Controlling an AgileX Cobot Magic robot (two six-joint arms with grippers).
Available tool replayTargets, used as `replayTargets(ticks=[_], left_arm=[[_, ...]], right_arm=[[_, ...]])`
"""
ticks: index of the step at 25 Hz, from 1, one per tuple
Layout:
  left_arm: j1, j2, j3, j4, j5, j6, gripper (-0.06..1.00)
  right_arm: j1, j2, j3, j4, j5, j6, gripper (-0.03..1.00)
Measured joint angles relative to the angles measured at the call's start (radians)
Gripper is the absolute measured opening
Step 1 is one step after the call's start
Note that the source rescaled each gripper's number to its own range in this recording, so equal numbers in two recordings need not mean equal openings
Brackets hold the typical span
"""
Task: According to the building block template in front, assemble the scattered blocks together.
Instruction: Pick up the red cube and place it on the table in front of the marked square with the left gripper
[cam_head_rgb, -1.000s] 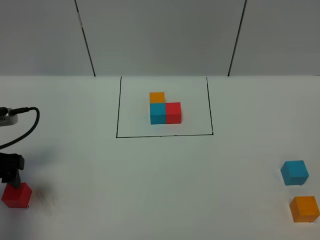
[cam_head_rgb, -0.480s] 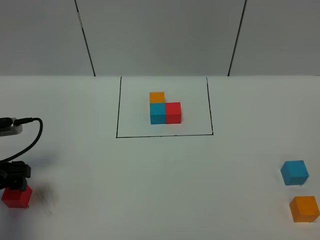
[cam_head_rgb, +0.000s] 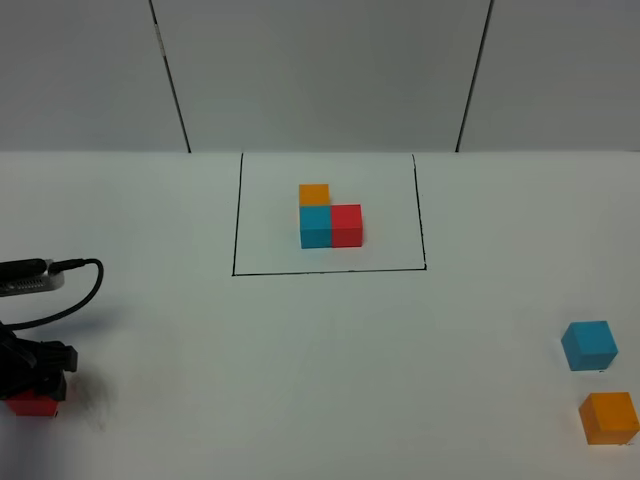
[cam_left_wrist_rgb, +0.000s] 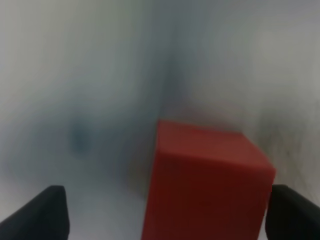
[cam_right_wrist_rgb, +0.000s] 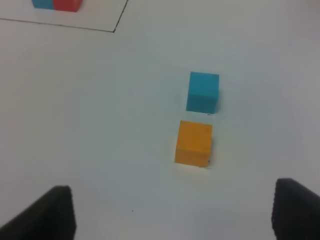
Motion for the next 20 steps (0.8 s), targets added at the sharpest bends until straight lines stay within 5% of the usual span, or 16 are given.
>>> replayTargets(ticks=[10,20], left_arm=[[0.0,0.033,0.0,-0.001,-0.032,0.0,0.81],[0.0,0.033,0.0,-0.004,-0.032,-0.003,0.51]], right_arm=[[0.0,0.0,0.0,0.0,0.0,0.0,0.8],[0.0,0.0,0.0,0.0,0.0,0.0,0.8]])
